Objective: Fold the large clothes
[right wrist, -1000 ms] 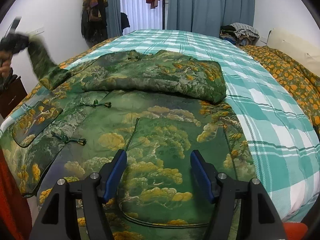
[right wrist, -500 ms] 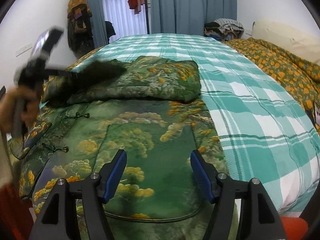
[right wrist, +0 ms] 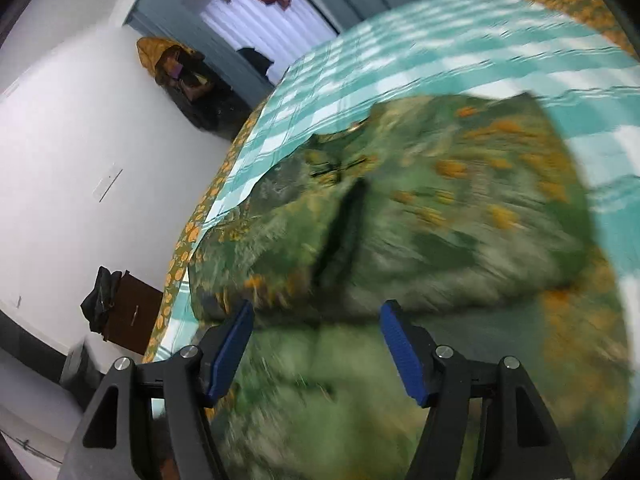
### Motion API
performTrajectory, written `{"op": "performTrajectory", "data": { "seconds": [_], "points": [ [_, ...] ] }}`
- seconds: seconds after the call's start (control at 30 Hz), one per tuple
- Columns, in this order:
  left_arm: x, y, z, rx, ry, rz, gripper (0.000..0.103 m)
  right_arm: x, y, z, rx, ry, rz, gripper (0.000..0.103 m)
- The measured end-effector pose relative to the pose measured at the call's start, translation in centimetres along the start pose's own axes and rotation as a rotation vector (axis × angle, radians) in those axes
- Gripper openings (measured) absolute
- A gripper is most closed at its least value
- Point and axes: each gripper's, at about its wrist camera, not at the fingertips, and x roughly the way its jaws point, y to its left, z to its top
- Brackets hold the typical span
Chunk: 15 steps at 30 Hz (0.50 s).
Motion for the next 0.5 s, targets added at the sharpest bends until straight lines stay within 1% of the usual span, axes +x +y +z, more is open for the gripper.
{"op": "performTrajectory", "data": {
  "seconds": [0.03, 0.07, 0.1, 0.13, 0.17, 0.2, 0.3, 0.37, 0.47, 0.5],
  "points": [
    [-0.1, 0.5, -0.1, -0.013, 0.004, -0.002, 0.086, 1.6, 0.1, 0.2, 0.018, 0.033, -0.016, 0.068],
    [-0.1, 1.0, -0.2, -0.023, 0.009, -0.005, 0.086, 3.5, -0.1, 0.5, 0.046, 0.07, -0.057, 0.067],
    [-0.2, 1.4, -0.2, -0.033, 0.014, -0.007, 0.086, 4.8, -0.1, 0.6, 0.062, 0.089, -0.096, 0.067],
    [-0.2, 1.7, -0.2, -0.041, 0.016, -0.01, 0.086, 5.3, 0.2, 0.6, 0.054, 0.083, -0.119, 0.048],
    [-0.4, 2.2, -0.3, -0.049, 0.014, -0.015, 0.086, 5.5, 0.7, 0.9, 0.023, 0.068, -0.145, 0.022],
    [-0.5, 2.5, -0.3, -0.056, 0.012, -0.021, 0.086, 5.4, 1.3, 1.2, -0.009, 0.048, -0.167, 0.022],
    [-0.5, 3.2, 0.1, -0.069, 0.013, -0.036, 0.087, 3.4, 3.5, 2.8, -0.116, -0.084, -0.211, 0.021],
    [-0.2, 3.4, 0.5, -0.075, 0.02, -0.043, 0.087, 2.7, 4.4, 4.2, -0.177, -0.131, -0.244, 0.021],
    [0.6, 3.2, 1.4, -0.078, 0.033, -0.055, 0.087, 3.5, 4.5, 5.5, -0.244, -0.137, -0.308, 0.021],
    [0.7, 3.2, 1.6, -0.078, 0.039, -0.058, 0.087, 4.8, 4.0, 5.7, -0.263, -0.111, -0.341, 0.021]
  ]
}}
